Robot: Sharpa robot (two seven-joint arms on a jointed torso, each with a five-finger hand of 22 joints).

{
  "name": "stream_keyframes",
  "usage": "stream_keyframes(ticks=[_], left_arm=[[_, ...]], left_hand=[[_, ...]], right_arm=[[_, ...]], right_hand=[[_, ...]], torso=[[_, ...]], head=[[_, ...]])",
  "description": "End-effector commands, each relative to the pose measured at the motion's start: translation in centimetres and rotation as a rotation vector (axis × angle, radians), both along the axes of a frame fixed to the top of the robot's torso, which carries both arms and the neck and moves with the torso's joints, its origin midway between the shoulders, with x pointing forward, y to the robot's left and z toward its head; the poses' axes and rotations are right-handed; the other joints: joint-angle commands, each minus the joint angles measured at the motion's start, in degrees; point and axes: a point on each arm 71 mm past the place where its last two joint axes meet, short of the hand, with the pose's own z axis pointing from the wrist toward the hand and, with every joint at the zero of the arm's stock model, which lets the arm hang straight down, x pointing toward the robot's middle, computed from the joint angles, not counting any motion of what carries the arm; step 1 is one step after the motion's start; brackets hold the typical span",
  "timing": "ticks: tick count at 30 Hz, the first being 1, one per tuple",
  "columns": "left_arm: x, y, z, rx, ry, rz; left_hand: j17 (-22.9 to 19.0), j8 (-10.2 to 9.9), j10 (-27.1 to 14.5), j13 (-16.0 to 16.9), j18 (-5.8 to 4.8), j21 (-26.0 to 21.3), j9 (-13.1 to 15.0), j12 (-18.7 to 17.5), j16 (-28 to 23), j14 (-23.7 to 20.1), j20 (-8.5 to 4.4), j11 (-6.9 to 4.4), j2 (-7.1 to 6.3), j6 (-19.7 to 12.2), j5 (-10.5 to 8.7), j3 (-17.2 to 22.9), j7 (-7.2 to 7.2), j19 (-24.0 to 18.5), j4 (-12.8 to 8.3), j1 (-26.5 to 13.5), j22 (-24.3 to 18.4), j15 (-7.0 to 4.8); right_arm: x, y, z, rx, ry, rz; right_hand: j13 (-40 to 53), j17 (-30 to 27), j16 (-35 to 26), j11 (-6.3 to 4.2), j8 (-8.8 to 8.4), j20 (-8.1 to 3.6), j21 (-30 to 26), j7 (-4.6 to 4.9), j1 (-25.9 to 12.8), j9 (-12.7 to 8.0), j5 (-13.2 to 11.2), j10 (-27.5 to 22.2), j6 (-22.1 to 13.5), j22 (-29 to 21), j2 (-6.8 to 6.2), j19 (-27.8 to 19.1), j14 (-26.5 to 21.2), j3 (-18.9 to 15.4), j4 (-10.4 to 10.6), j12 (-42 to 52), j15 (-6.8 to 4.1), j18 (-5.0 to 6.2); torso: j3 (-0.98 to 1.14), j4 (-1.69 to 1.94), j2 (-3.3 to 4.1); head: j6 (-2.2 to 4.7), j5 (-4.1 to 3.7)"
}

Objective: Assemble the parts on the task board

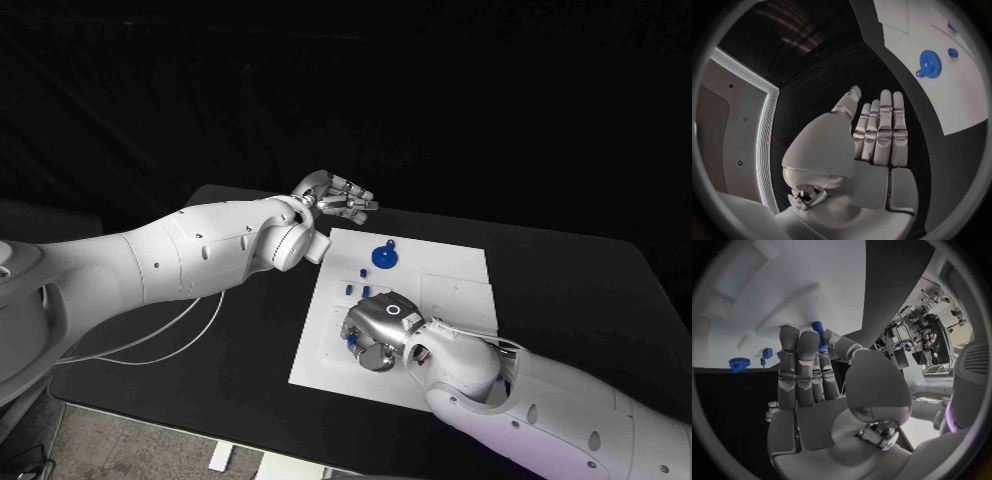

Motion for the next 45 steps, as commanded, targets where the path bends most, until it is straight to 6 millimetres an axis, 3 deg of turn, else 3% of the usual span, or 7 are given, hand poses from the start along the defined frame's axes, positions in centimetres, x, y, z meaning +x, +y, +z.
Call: stream_keyframes(ticks=[1, 10, 23, 33, 40, 42, 45], left_arm=[[0.0, -0.2, 0.1, -0.009, 0.002, -0.012], [-0.1, -0.1, 0.1, -0.008, 0.003, -0.01], [-0.1, 0.0, 0.1, -0.007, 0.005, -0.008], [-0.1, 0.1, 0.1, -0.007, 0.005, -0.007], [-0.1, 0.5, 0.1, -0.007, 0.004, -0.005], [-0.2, 0.8, 0.1, -0.008, 0.001, -0.004], [-0.3, 1.1, 0.1, -0.01, -0.002, -0.002]], left_hand=[[0.01, -0.12, -0.36, 0.03, -0.9, 0.24, 0.03, 0.04, 0.01, -0.33, 0.15, -0.12, 0.26, -0.29, 0.24, -0.02, 0.14, 0.42, 0.07, -0.1, -0.05, 0.09], [0.02, -0.13, -0.46, 0.03, -0.89, 0.23, 0.03, 0.04, 0.01, -0.35, 0.16, -0.1, 0.17, -0.4, 0.2, -0.09, 0.17, 0.45, 0.12, -0.02, -0.18, 0.1], [0.02, -0.15, -0.54, 0.03, -0.89, 0.22, 0.02, 0.04, 0.01, -0.36, 0.18, -0.08, 0.12, -0.53, 0.19, -0.15, 0.22, 0.45, 0.13, 0.02, -0.26, 0.11], [0.02, -0.14, -0.55, 0.03, -0.89, 0.23, 0.02, 0.04, 0.01, -0.36, 0.18, -0.07, 0.12, -0.55, 0.19, -0.17, 0.23, 0.46, 0.13, 0.05, -0.29, 0.11], [0.04, -0.13, -0.54, 0.04, -0.88, 0.25, 0.02, 0.05, 0.04, -0.3, 0.18, -0.07, 0.14, -0.57, 0.16, -0.25, 0.23, 0.51, 0.18, 0.08, -0.42, 0.1], [0.04, -0.13, -0.5, 0.04, -0.88, 0.25, 0.03, 0.05, 0.04, -0.29, 0.18, -0.09, 0.15, -0.55, 0.15, -0.26, 0.22, 0.51, 0.2, 0.07, -0.43, 0.09], [0.08, -0.11, -0.25, 0.04, -0.9, 0.25, 0.03, 0.06, 0.1, -0.18, 0.16, -0.17, 0.23, -0.39, 0.14, -0.31, 0.15, 0.54, 0.34, -0.07, -0.47, 0.05]], right_arm=[[-0.2, -0.3, -0.8, -0.006, 0.03, -0.003], [-0.1, -0.5, -0.6, 0.031, 0.026, -0.014], [-0.1, -0.8, 0.3, 0.145, -0.023, -0.035], [-0.5, -1.7, 1.4, 0.231, -0.01, -0.044], [0.8, -5.4, 3.3, 0.313, 0.114, -0.16], [1.4, -7.0, 3.8, 0.33, 0.171, -0.21], [2.3, -9.4, 4.4, 0.335, 0.225, -0.277]], right_hand=[[0.03, -0.17, -0.25, 0.62, -0.39, 0.69, -0.74, 0.31, -0.63, -0.26, -0.03, -2.06, -1.77, -0.35, -1.42, 0.26, -0.09, -1.02, 0.16, 0.03, 0.89, -0.04], [-0.04, -1.27, -0.42, 1.58, -0.4, 1.6, -2.46, 0.85, 0.08, -0.27, -0.07, -5.18, -3.81, -1.88, -3.23, 1.17, 0.01, -5.97, 1.56, -0.09, 1.47, 1.09], [0.01, -1.79, -0.59, 2.67, -0.31, 2.04, -4.29, 0.39, 4.01, -0.23, -0.18, -11.5, -6.33, -3.79, -3.77, 2.1, -0.15, -15.09, 4.49, 0.1, 1.95, 1.9], [0.01, -1.76, -0.43, 2.34, -0.35, 1.85, -4.08, -0.17, 4.88, -0.24, -0.18, -10.12, -6.87, -4.5, -4.12, 2.26, -0.08, -15.52, 5.77, 0.08, 1.72, 1.78], [0.08, -1.47, 0.18, 0.46, -0.28, 1.4, -3.38, 0.46, 2.08, -0.21, -0.06, -1.94, -5.78, -4.28, -2.06, 2.26, 0.23, -15.11, 7.58, 0.84, 0.95, 1.21], [0.19, -0.89, 1.08, -0.56, 0.01, 0.39, -1.2, -0.15, 0.17, 0.04, 4.85, 1.49, -3.08, -3.16, -0.94, 2.39, 0.29, -13.43, 9.03, 0.66, -0.29, 1.01], [0.8, -0.17, 1.84, -2.53, -0.21, -0.86, 0.62, -0.91, -0.59, 0.18, 5.9, 7.56, -0.92, -2.0, -1.01, 2.27, -0.03, -11.92, 8.29, 1.04, -1.47, -0.24]], torso=[[-0.02, -0.08, -0.03], [0.07, -0.06, -0.01], [0.03, -0.1, -0.01], [0.1, -0.11, -0.02], [0.05, -0.53, -0.17], [0.08, -0.83, -0.22], [0.11, -1.12, -0.32]], head=[[-0.05, 0.13], [-0.05, 0.01], [0.02, -0.18], [0.26, -0.53], [0.76, -1.59], [0.95, -2.11], [1.13, -2.7]])
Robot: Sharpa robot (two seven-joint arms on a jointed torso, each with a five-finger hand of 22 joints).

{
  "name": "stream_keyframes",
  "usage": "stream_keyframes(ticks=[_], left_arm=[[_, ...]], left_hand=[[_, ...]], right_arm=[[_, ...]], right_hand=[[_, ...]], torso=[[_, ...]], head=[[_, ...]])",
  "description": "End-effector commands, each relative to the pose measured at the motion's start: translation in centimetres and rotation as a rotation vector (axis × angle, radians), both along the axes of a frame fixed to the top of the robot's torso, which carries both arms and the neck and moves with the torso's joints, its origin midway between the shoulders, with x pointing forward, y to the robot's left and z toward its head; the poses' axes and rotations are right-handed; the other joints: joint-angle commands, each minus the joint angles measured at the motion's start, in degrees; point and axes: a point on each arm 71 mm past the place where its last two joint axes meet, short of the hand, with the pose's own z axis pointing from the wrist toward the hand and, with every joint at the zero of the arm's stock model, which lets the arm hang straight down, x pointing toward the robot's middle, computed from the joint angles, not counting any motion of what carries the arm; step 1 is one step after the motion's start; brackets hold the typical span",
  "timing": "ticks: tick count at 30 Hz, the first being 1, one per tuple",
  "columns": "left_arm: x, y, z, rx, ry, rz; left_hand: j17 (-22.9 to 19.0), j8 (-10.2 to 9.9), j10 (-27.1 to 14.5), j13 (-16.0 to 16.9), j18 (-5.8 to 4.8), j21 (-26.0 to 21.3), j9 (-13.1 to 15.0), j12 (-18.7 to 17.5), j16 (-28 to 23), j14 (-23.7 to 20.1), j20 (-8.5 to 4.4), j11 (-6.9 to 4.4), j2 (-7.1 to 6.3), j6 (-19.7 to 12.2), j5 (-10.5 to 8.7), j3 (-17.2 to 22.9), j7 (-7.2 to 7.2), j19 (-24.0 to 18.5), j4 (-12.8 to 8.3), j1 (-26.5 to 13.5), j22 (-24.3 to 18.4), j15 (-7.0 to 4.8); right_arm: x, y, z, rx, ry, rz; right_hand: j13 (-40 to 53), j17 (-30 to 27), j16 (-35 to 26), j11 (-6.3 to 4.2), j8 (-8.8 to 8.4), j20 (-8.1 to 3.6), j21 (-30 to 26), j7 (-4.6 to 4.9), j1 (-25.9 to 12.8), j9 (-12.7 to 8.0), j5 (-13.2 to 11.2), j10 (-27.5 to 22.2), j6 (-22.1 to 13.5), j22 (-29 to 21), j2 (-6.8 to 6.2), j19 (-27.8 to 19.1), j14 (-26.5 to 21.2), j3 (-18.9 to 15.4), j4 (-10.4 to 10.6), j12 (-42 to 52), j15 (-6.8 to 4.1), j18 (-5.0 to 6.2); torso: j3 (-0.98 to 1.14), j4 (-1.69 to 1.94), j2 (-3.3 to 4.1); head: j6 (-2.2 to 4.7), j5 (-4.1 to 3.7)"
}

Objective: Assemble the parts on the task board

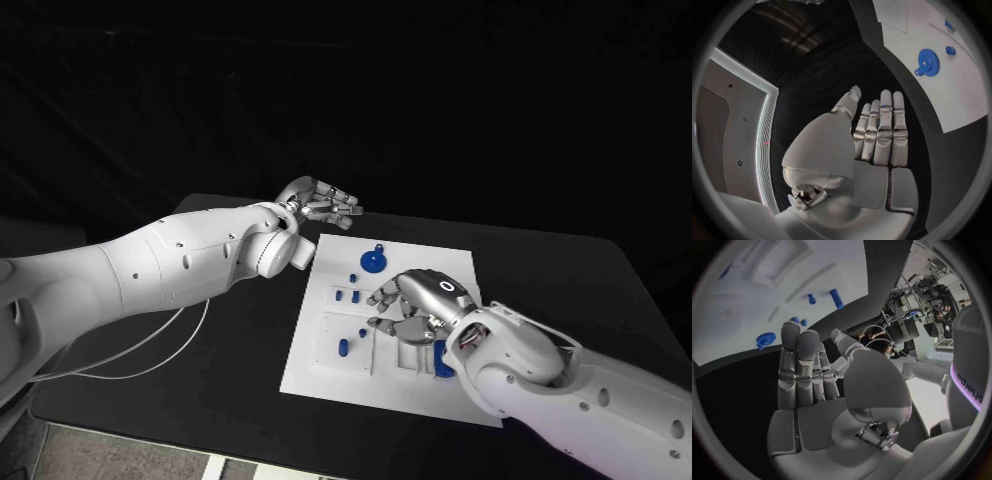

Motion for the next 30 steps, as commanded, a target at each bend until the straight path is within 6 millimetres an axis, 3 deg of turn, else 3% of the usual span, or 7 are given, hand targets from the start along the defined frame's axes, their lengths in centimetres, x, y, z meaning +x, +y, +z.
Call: stream_keyframes(ticks=[1, 3, 6, 9, 13, 22, 30], left_arm=[[-0.1, 0.1, 0.2, -0.013, -0.009, -0.014], [-0.2, 0.2, 0.2, -0.014, -0.012, -0.011], [-0.3, 0.5, 0.2, -0.015, -0.015, -0.008], [-0.4, 0.7, 0.2, -0.019, -0.019, -0.008], [-0.8, 0.8, 0.2, -0.042, -0.026, -0.024], [-1.4, 1.1, 0.0, -0.073, -0.032, -0.044], [-1.6, 0.9, -0.2, -0.088, -0.026, -0.062]], left_hand=[[0.08, -0.11, -0.05, 0.04, -0.9, 0.25, 0.03, 0.06, 0.1, -0.18, -0.05, 0.04, 0.23, -0.08, 0.14, -0.16, -0.15, 0.34, 0.18, -0.07, -0.07, 0.05], [0.08, -0.11, -0.05, 0.04, -0.9, 0.25, 0.03, 0.06, 0.1, -0.18, -0.05, 0.04, 0.23, -0.08, 0.14, -0.16, -0.15, 0.34, 0.18, -0.07, -0.07, 0.05], [0.09, -0.13, -0.09, 0.03, -0.92, 0.25, 0.02, 0.04, 0.08, -0.21, -0.07, 0.05, 0.15, -0.06, 0.21, -0.24, -0.15, 0.39, 0.23, -0.09, -0.14, 0.05], [0.09, -0.13, -0.09, 0.03, -0.92, 0.25, 0.02, 0.04, 0.08, -0.21, -0.07, 0.05, 0.15, -0.06, 0.21, -0.24, -0.15, 0.39, 0.23, -0.1, -0.14, 0.05], [0.08, -0.12, -0.1, 0.04, -1.01, 0.1, 0.03, 0.06, -0.03, -0.5, 0.09, 0.07, -0.11, -0.08, 0.23, -0.68, -0.18, 0.25, 0.57, -0.52, -0.62, 0.2], [-0.11, -0.12, 0.3, 0.05, -1.16, -0.03, 0.03, 0.05, -0.39, -1.79, 0.57, 0.07, 0.07, -0.2, 0.21, -1.61, -0.21, -0.32, 1.28, -1.12, -2.83, 0.66], [-1.48, -0.12, 1.33, 0.04, -2.14, 0.08, 0.02, 0.05, -0.7, -5.67, 1.94, -0.06, 0.49, -0.09, 0.36, -1.7, -0.36, -5.19, 2.16, -1.33, -7.88, 1.91]], right_arm=[[0.6, -2.2, -0.3, 0.053, 0.195, -0.069], [1.0, -3.8, -0.1, 0.051, 0.237, -0.108], [1.5, -6.1, -0.1, 0.05, 0.317, -0.171], [1.9, -8.4, -0.4, 0.052, 0.401, -0.244], [1.9, -11.0, -1.0, 0.025, 0.513, -0.343], [1.1, -12.8, -2.1, -0.061, 0.697, -0.453], [0.4, -11.7, -2.8, -0.108, 0.761, -0.449]], right_hand=[[0.53, 0.88, 0.88, -1.4, -0.06, -1.71, 2.58, -0.56, -1.49, 0.02, 0.18, 4.92, 1.39, 1.57, -0.11, 2.05, -0.34, 0.85, -0.73, -0.36, -1.12, -1.76], [4.35, 1.25, 1.04, -3.33, -0.17, -2.77, 2.55, -1.45, -1.61, 0.37, -0.27, 9.25, 2.92, 1.76, 0.04, 2.08, -0.44, -1.43, -1.13, 3.8, -2.41, -2.3], [19.16, 3.69, 3.01, -3.8, 0.05, -3.48, 8.29, -1.71, -1.29, 0.3, -1.14, 5.64, 2.62, 4.94, 1.01, 2.28, -0.55, -5.15, -1.11, 16.8, -2.69, -3.8], [41.51, 9.78, 7.03, -4.17, -0.03, -3.45, 11.43, -1.43, -1.98, 0.91, -2.25, -3.99, 2.25, 7.74, 1.08, 1.93, -2.34, -5.51, 1.62, 37.85, -2.56, -3.76], [58.56, 18.37, 11.12, -3.83, -0.08, -3.31, 16.54, -2.15, -3.28, 3.22, -3.39, -1.64, 2.69, 11.08, 0.08, 2.24, -1.88, -3.79, 5.19, 54.49, -2.56, -3.36], [64.54, 24.42, 12.03, -3.63, -0.06, -3.01, 18.2, -1.94, -6.25, 5.74, -4.76, -0.09, 1.58, 13.28, -0.25, 2.29, -1.22, -2.4, 8.39, 57.73, -2.3, -3.03], [65.69, 26.95, 12.88, -3.53, -0.07, -3.17, 19.69, -1.81, -10.22, 4.94, -5.65, 0.46, 1.07, 14.44, -1.75, 2.53, -1.03, -2.26, 13.1, 57.93, -2.37, -3.33]], torso=[[0.07, -0.56, -0.23], [0.08, -0.61, -0.29], [0.09, -0.63, -0.39], [0.1, -0.79, -0.43], [0.25, -0.84, -0.39], [0.24, -0.91, -0.46], [0.07, -0.78, -0.52]], head=[[0.18, -0.92], [0.16, -1.29], [0.22, -1.82], [0.17, -2.07], [0.16, -2.34], [0.16, -2.96], [-0.15, -3.39]])
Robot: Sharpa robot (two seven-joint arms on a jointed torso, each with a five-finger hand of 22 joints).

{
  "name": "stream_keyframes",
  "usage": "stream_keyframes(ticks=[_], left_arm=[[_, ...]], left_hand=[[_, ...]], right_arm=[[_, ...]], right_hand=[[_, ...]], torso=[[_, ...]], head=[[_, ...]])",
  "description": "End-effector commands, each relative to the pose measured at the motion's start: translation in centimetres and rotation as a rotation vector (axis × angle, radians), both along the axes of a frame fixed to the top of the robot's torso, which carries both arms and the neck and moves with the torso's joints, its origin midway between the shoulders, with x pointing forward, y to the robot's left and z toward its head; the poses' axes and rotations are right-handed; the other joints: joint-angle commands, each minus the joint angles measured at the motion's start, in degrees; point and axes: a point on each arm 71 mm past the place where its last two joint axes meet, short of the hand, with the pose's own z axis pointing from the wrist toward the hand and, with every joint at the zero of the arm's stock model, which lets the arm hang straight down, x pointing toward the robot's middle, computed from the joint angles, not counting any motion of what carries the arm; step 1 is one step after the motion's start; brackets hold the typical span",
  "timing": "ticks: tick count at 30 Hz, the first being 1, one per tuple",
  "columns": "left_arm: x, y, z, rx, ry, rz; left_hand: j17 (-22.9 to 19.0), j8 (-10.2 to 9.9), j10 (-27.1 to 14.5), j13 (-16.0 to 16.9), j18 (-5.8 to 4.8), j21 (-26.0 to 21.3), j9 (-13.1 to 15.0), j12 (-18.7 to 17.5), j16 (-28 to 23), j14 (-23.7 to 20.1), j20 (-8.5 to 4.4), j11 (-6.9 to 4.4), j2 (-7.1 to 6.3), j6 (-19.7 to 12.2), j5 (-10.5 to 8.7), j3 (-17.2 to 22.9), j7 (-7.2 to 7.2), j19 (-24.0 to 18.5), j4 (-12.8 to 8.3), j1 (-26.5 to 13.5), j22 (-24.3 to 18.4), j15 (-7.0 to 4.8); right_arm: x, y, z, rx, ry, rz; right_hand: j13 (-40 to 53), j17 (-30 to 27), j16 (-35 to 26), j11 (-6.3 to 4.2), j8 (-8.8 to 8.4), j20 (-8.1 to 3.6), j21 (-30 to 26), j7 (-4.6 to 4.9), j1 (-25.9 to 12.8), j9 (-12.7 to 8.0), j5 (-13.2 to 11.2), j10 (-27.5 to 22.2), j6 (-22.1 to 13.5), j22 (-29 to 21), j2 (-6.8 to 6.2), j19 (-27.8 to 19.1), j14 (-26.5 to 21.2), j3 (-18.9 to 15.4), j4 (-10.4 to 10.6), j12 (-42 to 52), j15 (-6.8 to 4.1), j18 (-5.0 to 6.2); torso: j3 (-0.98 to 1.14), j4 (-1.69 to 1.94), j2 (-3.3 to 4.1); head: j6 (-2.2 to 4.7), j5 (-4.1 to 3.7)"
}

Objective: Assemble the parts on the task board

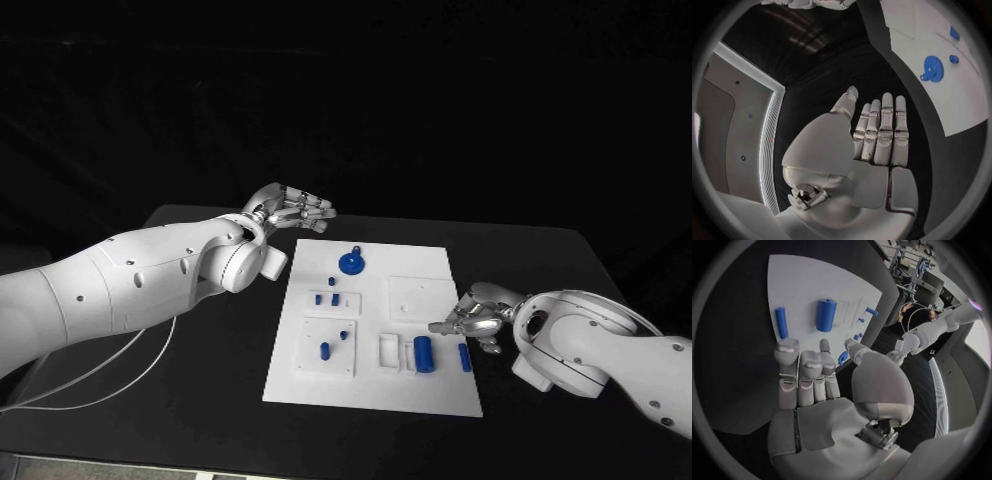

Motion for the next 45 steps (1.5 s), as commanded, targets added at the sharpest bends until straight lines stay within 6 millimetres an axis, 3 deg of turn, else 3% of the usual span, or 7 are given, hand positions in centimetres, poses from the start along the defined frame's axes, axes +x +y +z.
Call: stream_keyframes(ticks=[1, 7, 8, 15, 25, 38, 45], left_arm=[[-0.2, -0.5, 0.1, -0.035, -0.01, -0.036], [-0.3, -0.7, 0.1, -0.042, -0.012, -0.052], [-0.3, -0.8, 0.1, -0.043, -0.012, -0.053], [-0.4, -0.8, 0.1, -0.044, -0.011, -0.057], [-0.5, -0.9, 0.1, -0.046, -0.008, -0.065], [-0.5, -0.8, 0.0, -0.044, 0.002, -0.065], [-0.5, -0.8, 0.0, -0.043, 0.005, -0.067]], left_hand=[[-0.25, -0.11, 0.54, 0.04, -0.28, 0.08, 0.02, 0.05, -0.36, -0.69, 0.23, -0.21, 0.1, 0.24, 0.39, 0.17, -0.31, -0.06, 0.43, -0.24, -1.58, -0.04], [-0.32, -0.11, 0.72, 0.04, -0.35, 0.11, 0.03, 0.05, -0.36, -1.51, 0.44, -0.45, 0.25, 1.12, 0.41, 0.67, -0.81, -0.08, 0.67, -0.2, -4.32, 0.17], [-0.21, -0.1, 0.73, 0.08, -0.33, 0.32, 0.02, 0.17, -0.3, -1.53, 0.46, -0.46, 0.18, 1.14, 0.37, 0.88, -0.75, -0.04, 0.85, -0.19, -6.54, 0.2], [-0.3, -0.12, 0.45, 0.04, -0.39, 0.32, 0.03, 0.06, -0.36, -1.76, 0.55, -0.16, -0.12, 0.84, 0.38, 0.65, -0.49, 0.47, 0.91, -0.26, -8.53, 0.28], [-0.28, -0.14, 0.21, 0.05, -0.41, 0.54, 0.02, 0.06, -0.37, -1.82, 0.56, -0.09, 0.05, 1.06, 0.49, 0.51, -0.59, 0.89, 0.84, -0.34, -11.27, 0.32], [-0.24, -0.1, 0.02, 0.05, -0.42, 0.62, 0.03, 0.05, -0.33, -1.66, 0.56, 0.0, 0.03, 0.94, 0.39, 0.33, -0.51, 1.03, 0.93, -0.48, -11.8, 0.28], [-0.22, -0.14, -0.09, 0.05, -0.46, 0.62, 0.02, 0.05, -0.35, -1.58, 0.54, 0.03, -0.03, 0.89, 0.36, 0.22, -0.47, 1.04, 0.92, -0.48, -12.03, 0.28]], right_arm=[[-0.6, 0.3, -0.9, -0.036, 0.115, 0.0], [-0.9, 0.6, -2.0, -0.06, 0.172, -0.007], [-0.9, 0.6, -2.2, -0.067, 0.181, -0.008], [-1.1, 0.9, -3.3, -0.102, 0.215, -0.003], [-0.9, 2.2, -4.4, -0.077, 0.209, -0.034], [-0.7, 3.1, -5.2, -0.065, 0.21, -0.045], [-0.7, 2.9, -5.3, -0.059, 0.196, -0.071]], right_hand=[[0.15, 0.48, 0.17, 0.04, -0.12, -0.19, 0.16, -0.02, -0.04, -0.54, -0.12, 0.47, -0.49, 2.18, -0.24, 2.65, 0.3, -0.12, 0.93, -0.24, 0.14, 0.17], [-0.07, 0.73, -0.23, 0.18, -0.13, -0.11, -0.13, 0.23, -0.23, -1.53, -0.12, 0.37, -1.31, 2.35, -0.54, 2.62, 0.37, -0.89, 1.57, -1.11, 0.23, 0.19], [-0.11, 0.76, -0.28, 0.2, -0.13, -0.09, -0.21, 0.25, -0.41, -1.64, -0.12, 0.32, -1.36, 2.36, -0.66, 2.6, 0.38, -1.12, 1.75, -1.25, 0.24, 0.2], [0.46, 1.88, -0.85, 0.22, -0.09, -0.07, -0.49, 0.3, -0.12, -3.0, -0.1, 0.43, -1.24, 2.94, -0.98, 2.76, 0.66, -2.75, 3.61, -1.86, 0.27, 0.05], [1.14, 2.54, -1.04, 0.39, -0.07, 0.02, -0.47, 0.55, 0.1, -3.52, -0.12, 0.58, -2.25, 3.33, -1.41, 2.84, 0.78, -3.18, 3.6, -1.65, 0.38, 0.1], [1.17, 2.89, -1.6, 0.38, -0.03, 0.06, -0.85, 0.5, 0.65, -3.8, -0.12, 0.4, -1.88, 3.7, -1.06, 2.89, 0.89, -2.1, 2.05, -2.32, 0.39, 0.12], [0.98, 2.93, -1.86, 0.11, -0.08, -0.05, -0.91, 0.18, 1.32, -3.64, -0.06, 0.52, -0.17, 3.85, -0.04, 2.94, 0.91, 2.02, -0.67, -2.67, 0.21, 0.04]], torso=[[-0.18, 0.16, 0.01], [-0.23, 0.17, 0.06], [-0.24, 0.19, 0.06], [-0.21, 0.13, 0.07], [-0.13, 0.14, 0.1], [-0.21, 0.09, 0.04], [-0.2, 0.05, 0.03]], head=[[-0.23, -0.19], [-0.26, -0.22], [-0.3, -0.2], [-0.58, -0.21], [-0.71, -0.24], [-0.89, 0.13], [-0.86, 0.18]])
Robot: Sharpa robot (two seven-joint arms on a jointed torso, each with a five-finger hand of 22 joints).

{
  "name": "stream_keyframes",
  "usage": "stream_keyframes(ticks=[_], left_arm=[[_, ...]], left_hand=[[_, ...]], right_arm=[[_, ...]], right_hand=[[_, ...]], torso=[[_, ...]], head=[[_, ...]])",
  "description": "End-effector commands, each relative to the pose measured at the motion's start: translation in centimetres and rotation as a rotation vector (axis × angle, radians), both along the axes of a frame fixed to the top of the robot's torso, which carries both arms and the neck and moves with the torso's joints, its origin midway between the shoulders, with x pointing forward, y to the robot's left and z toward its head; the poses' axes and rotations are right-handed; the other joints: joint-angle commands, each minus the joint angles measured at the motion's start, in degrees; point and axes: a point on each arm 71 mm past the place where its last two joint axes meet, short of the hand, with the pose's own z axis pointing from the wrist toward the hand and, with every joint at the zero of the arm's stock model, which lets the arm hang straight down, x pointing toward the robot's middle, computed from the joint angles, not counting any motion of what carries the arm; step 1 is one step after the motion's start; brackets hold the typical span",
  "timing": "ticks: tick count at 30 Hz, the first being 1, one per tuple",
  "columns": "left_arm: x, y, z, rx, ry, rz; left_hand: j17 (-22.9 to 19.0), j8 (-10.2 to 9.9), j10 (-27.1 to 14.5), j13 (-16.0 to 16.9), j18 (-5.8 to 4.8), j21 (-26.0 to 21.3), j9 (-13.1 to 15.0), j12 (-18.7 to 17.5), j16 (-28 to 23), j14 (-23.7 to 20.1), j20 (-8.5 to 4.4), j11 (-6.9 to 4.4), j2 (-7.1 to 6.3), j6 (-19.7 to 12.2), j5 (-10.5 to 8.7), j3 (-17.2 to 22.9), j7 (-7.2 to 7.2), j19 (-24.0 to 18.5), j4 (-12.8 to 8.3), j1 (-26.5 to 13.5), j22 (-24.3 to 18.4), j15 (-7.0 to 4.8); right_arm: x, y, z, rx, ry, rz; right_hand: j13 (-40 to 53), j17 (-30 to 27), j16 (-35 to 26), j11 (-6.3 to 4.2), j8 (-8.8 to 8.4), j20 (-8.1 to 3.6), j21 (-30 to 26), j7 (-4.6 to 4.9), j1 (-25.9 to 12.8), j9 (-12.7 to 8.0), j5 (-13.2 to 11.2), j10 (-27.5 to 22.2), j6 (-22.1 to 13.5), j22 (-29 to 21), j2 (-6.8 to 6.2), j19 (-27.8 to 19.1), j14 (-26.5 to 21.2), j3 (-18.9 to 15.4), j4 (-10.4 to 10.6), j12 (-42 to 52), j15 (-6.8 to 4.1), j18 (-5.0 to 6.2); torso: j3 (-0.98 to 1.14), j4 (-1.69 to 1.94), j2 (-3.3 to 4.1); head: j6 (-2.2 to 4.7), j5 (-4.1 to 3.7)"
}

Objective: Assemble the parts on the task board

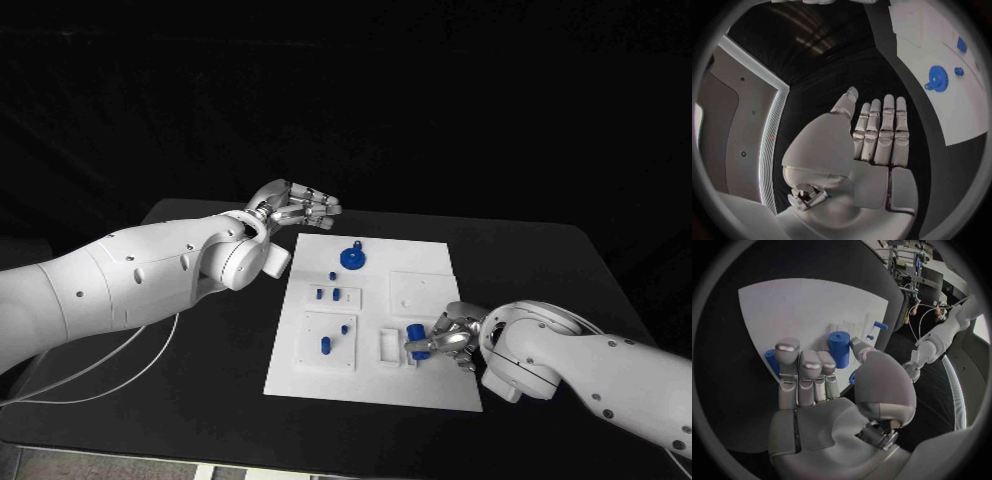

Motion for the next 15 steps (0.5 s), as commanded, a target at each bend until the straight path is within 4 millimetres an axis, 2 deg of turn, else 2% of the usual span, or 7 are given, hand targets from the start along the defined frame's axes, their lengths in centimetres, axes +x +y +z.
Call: stream_keyframes(ticks=[1, 3, 4, 10, 15], left_arm=[[-0.1, -0.2, 0.1, -0.012, 0.003, -0.016], [-0.1, -0.2, 0.1, -0.012, 0.003, -0.016], [-0.1, -0.2, 0.1, -0.012, 0.004, -0.016], [-0.1, -0.1, 0.1, -0.011, 0.004, -0.014], [-0.1, 0.0, 0.1, -0.011, 0.002, -0.011]], left_hand=[[0.03, -0.14, -0.29, 0.05, -0.46, 0.17, 0.02, 0.05, -0.36, -0.16, -0.08, 0.22, -0.03, 0.05, 0.14, -0.36, 0.33, 0.4, 0.07, -0.48, -0.05, -0.12], [0.03, -0.14, -0.29, 0.05, -0.46, 0.17, 0.02, 0.05, -0.36, -0.16, -0.08, 0.22, -0.03, 0.05, 0.14, -0.36, 0.33, 0.4, 0.07, -0.48, -0.05, -0.12], [0.03, -0.14, -0.29, 0.05, -0.46, 0.17, 0.02, 0.05, -0.36, -0.16, -0.08, 0.22, -0.03, 0.05, 0.14, -0.36, 0.33, 0.4, 0.07, -0.48, -0.05, -0.12], [0.05, -0.11, -0.38, 0.05, -0.49, 0.21, 0.03, 0.06, -0.35, -0.13, -0.1, 0.23, -0.02, 0.1, 0.19, -0.49, 0.31, 0.47, 0.02, -0.4, -0.45, -0.12], [0.05, -0.11, -0.38, 0.05, -0.49, 0.21, 0.03, 0.06, -0.35, -0.13, -0.1, 0.23, -0.02, 0.1, 0.19, -0.49, 0.31, 0.47, 0.02, -0.4, -0.45, -0.12]], right_arm=[[-0.4, -0.6, -1.0, -0.03, 0.023, -0.039], [-0.4, -0.7, -1.0, -0.023, 0.011, -0.05], [-0.4, -0.7, -0.9, -0.018, 0.005, -0.055], [-0.6, -0.7, -0.3, 0.02, -0.03, -0.083], [-0.9, -0.4, 0.4, 0.062, -0.061, -0.097]], right_hand=[[-0.21, 0.02, -0.47, -0.15, -0.23, -0.09, -0.23, -0.29, 0.59, -3.87, -0.05, 0.34, 1.21, 3.91, 0.53, 2.95, 0.48, 2.37, -1.42, -0.29, -0.15, 0.02], [-0.32, 0.07, -0.52, -0.27, -0.28, -0.12, -0.24, -0.48, 0.02, -3.83, -0.01, 0.45, 1.82, 3.97, 0.78, 2.95, 0.54, 3.37, -2.68, -0.41, -0.21, -0.03], [-0.37, 0.14, -0.54, -0.3, -0.5, -0.12, -0.14, -0.45, -0.98, -3.82, -0.02, 0.58, 2.29, 4.1, 0.98, 3.05, 0.65, 4.12, -4.07, -0.41, -0.24, -0.12], [-0.51, 0.42, -0.44, -0.53, -0.26, -0.14, 0.3, -0.95, -1.69, -3.72, 0.09, 0.68, 3.24, 4.32, 1.47, 3.05, 0.67, 4.66, -5.21, -0.43, -0.26, -0.22], [-0.65, 0.64, -0.28, -0.65, -0.25, -0.15, 0.73, -1.18, -1.86, -3.63, 0.08, 0.81, 3.93, 4.45, 1.59, 3.1, 0.73, 4.67, -5.14, -0.53, -0.28, -0.32]], torso=[[0.01, -0.02, -0.01], [0.03, 0.0, 0.0], [0.03, -0.01, 0.0], [0.01, -0.03, 0.01], [0.0, -0.05, -0.03]], head=[[0.09, 0.07], [0.13, 0.05], [0.15, 0.05], [0.32, 0.15], [0.52, 0.11]])
